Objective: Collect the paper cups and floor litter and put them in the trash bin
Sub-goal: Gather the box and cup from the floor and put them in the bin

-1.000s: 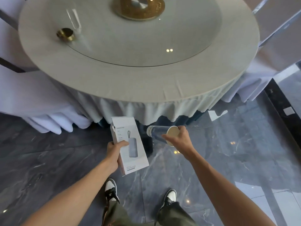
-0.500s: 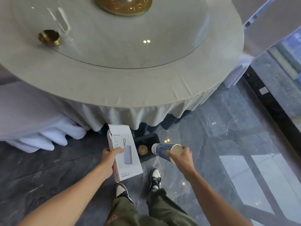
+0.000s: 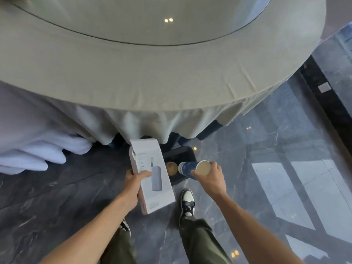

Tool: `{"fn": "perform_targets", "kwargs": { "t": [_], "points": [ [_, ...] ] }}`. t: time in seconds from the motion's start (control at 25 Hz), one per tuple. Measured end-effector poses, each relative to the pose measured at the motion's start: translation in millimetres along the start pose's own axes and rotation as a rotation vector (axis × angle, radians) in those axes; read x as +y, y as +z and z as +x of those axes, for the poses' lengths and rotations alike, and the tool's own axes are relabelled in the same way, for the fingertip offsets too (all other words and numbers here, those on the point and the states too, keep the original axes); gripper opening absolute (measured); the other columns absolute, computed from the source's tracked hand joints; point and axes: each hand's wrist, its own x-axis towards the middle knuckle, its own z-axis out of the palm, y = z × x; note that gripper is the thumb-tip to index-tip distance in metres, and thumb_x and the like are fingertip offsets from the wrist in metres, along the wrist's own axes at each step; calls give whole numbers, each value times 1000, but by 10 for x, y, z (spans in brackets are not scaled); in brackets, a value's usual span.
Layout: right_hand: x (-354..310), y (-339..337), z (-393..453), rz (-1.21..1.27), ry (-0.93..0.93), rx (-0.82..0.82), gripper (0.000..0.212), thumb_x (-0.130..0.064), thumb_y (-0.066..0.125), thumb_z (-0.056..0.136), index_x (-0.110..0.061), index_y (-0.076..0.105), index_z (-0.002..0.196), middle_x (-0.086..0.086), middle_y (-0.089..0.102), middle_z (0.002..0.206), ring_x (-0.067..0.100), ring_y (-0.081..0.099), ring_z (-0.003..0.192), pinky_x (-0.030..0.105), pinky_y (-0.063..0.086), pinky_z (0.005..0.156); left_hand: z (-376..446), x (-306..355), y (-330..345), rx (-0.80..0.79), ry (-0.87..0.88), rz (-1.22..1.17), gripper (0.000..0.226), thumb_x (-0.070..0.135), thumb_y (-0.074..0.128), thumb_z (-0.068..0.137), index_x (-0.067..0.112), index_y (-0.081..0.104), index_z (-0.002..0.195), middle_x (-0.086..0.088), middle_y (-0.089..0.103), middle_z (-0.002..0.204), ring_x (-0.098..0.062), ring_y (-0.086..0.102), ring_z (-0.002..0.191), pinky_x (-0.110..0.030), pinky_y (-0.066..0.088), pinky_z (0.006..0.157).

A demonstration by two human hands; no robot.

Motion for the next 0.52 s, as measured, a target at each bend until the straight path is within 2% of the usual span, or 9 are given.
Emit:
{"fn": "perform_targets", "kwargs": {
  "t": [0.12, 0.24, 0.32, 0.4, 0.52],
  "points": [
    [45, 760, 382, -82, 35, -2, 87, -64, 70, 70, -25, 36, 140, 3, 42, 122, 31, 58, 110, 51, 58, 87, 531, -213, -248, -69, -3, 59, 62, 17, 83, 80, 12, 54, 134, -13, 74, 118, -33, 72, 104, -43, 56, 74],
    [155, 1426, 692, -182, 33, 3, 90, -57, 73, 75, -17, 33, 144, 9, 45, 126, 34, 56, 116, 49, 55, 93, 884, -385, -456, -103, 13, 87, 74, 26, 83, 67, 13, 54, 134, -11, 73, 120, -33, 71, 108, -43, 55, 75],
    [241, 1758, 932, -247, 18, 26, 93, -61, 75, 73, -14, 35, 143, 11, 49, 127, 35, 57, 118, 49, 52, 96, 1139, -506, -547, -114, 31, 108, 76, 27, 81, 64, 14, 53, 133, -11, 73, 120, -34, 70, 109, -49, 57, 78],
    [319, 1991, 1141, -268, 11, 56, 98, -71, 70, 70, -13, 37, 141, 12, 52, 127, 36, 57, 117, 49, 50, 97, 1367, -608, -568, -125, 45, 130, 77, 27, 81, 63, 11, 53, 134, -13, 73, 121, -37, 70, 111, -57, 57, 89],
    [376, 2256, 1473, -336, -25, 89, 96, -70, 71, 70, -12, 40, 139, 14, 54, 127, 37, 55, 118, 49, 48, 97, 1677, -737, -552, -142, 71, 161, 77, 25, 82, 63, 8, 56, 134, -14, 74, 121, -36, 71, 110, -56, 57, 90]
  ]
}}
